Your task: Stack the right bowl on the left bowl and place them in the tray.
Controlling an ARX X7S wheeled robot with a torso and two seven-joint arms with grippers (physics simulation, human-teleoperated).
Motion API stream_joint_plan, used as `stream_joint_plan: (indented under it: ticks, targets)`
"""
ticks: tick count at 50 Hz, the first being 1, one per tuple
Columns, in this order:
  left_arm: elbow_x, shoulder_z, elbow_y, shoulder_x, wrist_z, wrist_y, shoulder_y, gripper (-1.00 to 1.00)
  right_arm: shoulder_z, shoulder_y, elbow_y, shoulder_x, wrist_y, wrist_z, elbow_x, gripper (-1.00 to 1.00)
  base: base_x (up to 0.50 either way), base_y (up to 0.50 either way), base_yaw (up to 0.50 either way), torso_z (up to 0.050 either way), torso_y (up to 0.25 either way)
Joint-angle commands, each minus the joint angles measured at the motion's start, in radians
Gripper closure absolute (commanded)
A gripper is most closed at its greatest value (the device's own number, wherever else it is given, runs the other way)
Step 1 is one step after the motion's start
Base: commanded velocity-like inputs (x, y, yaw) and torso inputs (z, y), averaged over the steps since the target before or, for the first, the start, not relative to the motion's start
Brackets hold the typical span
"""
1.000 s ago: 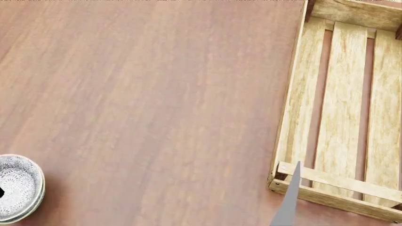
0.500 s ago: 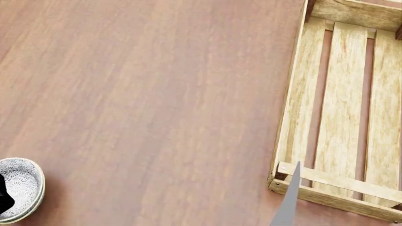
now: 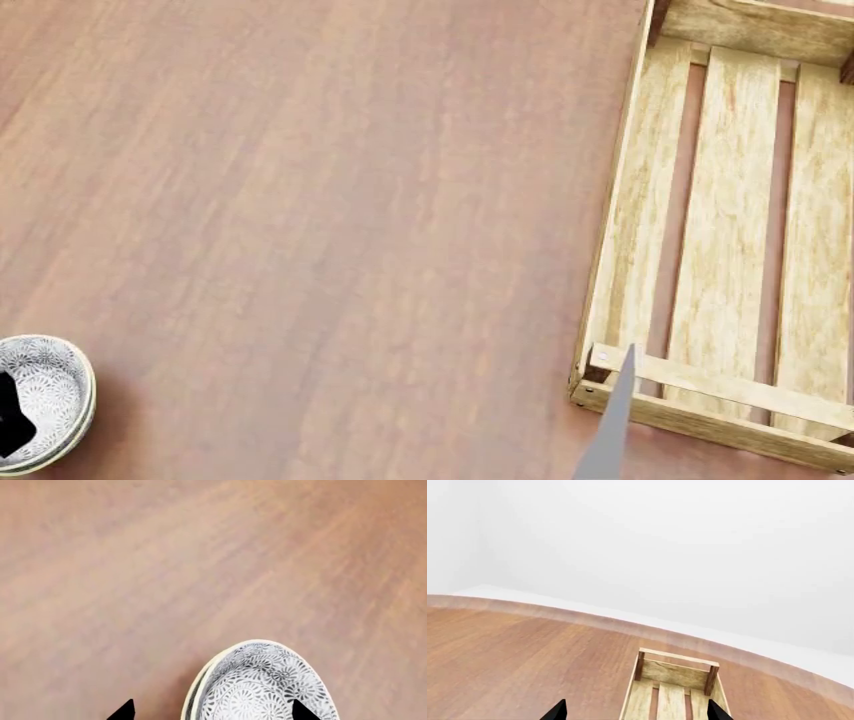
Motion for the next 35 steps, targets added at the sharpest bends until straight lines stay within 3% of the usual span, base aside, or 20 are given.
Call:
stream_joint_plan:
  ticks: [1,35]
  targets:
    - [-0.014,-0.041,-0.05,0.047,0.063,0.042,0.012,-1.0,0.022,0.005,0.0,-0.025,-0.005,-0.001,-0.011,-1.0,0.0,0.0,0.0,0.0,0.0]
    - [-0.041,-0.02,-0.194,0.108,0.171,0.047,-0.046,-1.0,0.026,0.001,0.0,-0.024,-0.004,-0.001,-0.011,-1.0,0.0,0.0,0.0,0.0,0.0]
